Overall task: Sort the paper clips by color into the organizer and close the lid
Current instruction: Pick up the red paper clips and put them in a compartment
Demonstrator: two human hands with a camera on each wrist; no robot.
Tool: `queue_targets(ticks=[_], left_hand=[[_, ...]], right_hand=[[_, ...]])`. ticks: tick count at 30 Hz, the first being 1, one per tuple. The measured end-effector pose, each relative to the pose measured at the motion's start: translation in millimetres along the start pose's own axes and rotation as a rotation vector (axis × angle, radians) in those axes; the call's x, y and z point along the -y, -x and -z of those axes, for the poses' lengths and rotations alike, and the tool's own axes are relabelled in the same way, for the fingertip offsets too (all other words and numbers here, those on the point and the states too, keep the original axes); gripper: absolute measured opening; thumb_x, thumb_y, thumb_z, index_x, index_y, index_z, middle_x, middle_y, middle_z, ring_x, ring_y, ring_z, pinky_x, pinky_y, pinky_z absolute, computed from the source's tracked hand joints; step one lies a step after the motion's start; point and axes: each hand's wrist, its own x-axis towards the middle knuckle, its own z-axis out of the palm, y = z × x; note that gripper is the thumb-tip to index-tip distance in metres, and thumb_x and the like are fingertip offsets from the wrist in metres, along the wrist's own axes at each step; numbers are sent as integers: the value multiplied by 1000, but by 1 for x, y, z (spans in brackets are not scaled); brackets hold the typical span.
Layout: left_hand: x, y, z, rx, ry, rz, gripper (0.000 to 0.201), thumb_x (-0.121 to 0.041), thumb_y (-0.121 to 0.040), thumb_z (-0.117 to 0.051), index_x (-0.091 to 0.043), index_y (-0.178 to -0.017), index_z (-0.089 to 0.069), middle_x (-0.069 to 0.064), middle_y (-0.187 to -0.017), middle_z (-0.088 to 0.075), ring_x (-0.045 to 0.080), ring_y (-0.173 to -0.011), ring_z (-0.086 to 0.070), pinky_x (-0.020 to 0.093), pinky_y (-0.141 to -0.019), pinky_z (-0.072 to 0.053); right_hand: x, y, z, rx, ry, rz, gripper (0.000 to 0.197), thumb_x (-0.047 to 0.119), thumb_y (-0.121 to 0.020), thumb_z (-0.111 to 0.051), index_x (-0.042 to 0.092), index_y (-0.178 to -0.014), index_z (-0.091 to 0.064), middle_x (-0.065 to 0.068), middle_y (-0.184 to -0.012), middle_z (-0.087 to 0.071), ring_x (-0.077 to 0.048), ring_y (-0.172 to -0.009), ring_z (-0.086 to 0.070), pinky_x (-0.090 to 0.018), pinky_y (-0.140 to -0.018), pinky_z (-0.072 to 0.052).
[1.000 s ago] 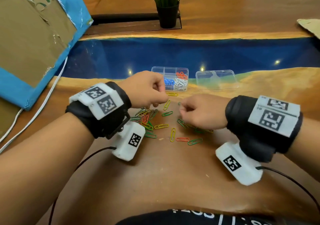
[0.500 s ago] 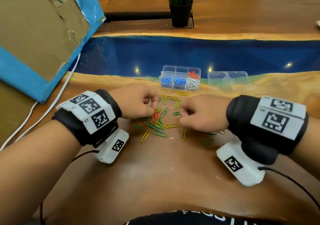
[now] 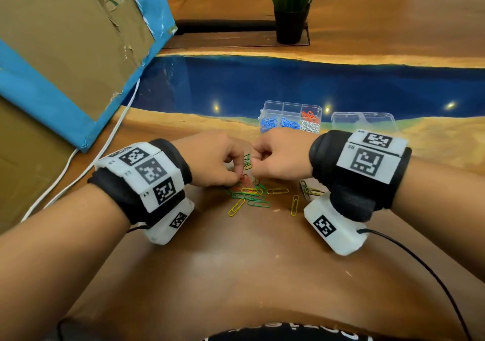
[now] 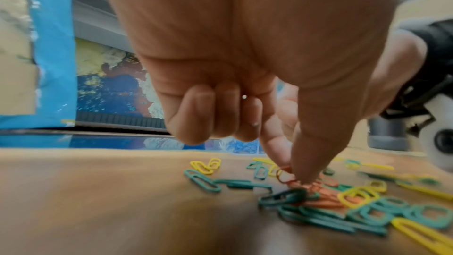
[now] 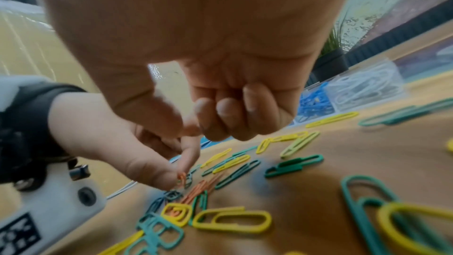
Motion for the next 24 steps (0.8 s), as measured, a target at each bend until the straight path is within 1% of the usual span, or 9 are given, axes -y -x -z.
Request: queue_targets(ticks=[3,6,9,10,12,16,19,22,24], left_hand=[[8,6,3,-27,96,50,5,-24,-77,-69,-26,-73,-66,-11,-63,-55,-12,-58,-50,6,-51,-32],[12,11,4,-55,154,98,3,-20,-76,-68,-20,-74,-66,-5,-64,-58,4,-55,-49,13,-50,-36],[12,14,3,-67,243,144,10,-19,-72,-68,-19,-67,-59,2,-70,-64,13,-59,-50,26,-59,-42],[11,15,3,-61,298,157,14,-21,-70,-69,-19,-65,-56,5,-72,-65,15,-60,-51,29,-61,-43],[9,16,3,-59,479,161,15,-22,-63,-67,-18,-61,-52,10,-70,-62,16,-60,-48,30,-59,-41],[9,17,1,-107,949,138,13,-5,-62,-59,-11,-64,-48,13,-63,-51,12,-45,-41,19,-44,-34],[11,17,0,-88,1207,125,17,2,-64,-57,-10,-75,-51,4,-56,-55,9,-39,-44,18,-38,-36],[12,15,-4,-33,1299,176,27,0,-63,-46,-10,-86,-55,3,-58,-52,12,-43,-48,19,-36,-39],[12,16,-7,2,1323,181,25,-2,-60,-40,-8,-80,-53,4,-59,-48,13,-45,-48,19,-36,-39]], right_hand=[[-3,-4,0,-35,74,-16,17,28,-83,-57,20,-69,-54,5,-63,-51,-14,-62,-47,-25,-62,-42],[-5,-6,2,-45,147,-4,4,25,-83,-60,25,-83,-64,9,-61,-49,-8,-62,-48,-21,-56,-38],[-1,-9,0,5,299,52,20,28,-83,-64,31,-103,-67,13,-65,-45,-12,-72,-49,-22,-64,-38],[1,-10,-1,4,337,72,21,28,-83,-64,31,-104,-67,13,-66,-43,-12,-74,-48,-21,-60,-37],[4,-12,-2,-9,366,86,14,27,-84,-63,28,-97,-69,14,-65,-44,-9,-68,-47,-18,-52,-33],[2,-12,-3,6,401,97,7,26,-84,-58,24,-79,-62,11,-69,-52,-12,-72,-51,-21,-56,-37],[-3,-11,-3,-23,331,75,16,29,-82,-56,23,-68,-54,7,-67,-52,-15,-72,-51,-20,-54,-37],[-9,-10,1,-46,252,51,12,28,-81,-57,23,-70,-54,8,-65,-52,-11,-66,-49,-21,-55,-37],[-10,-10,0,-47,277,60,7,30,-82,-60,24,-80,-60,10,-64,-50,-7,-64,-46,-22,-55,-37]])
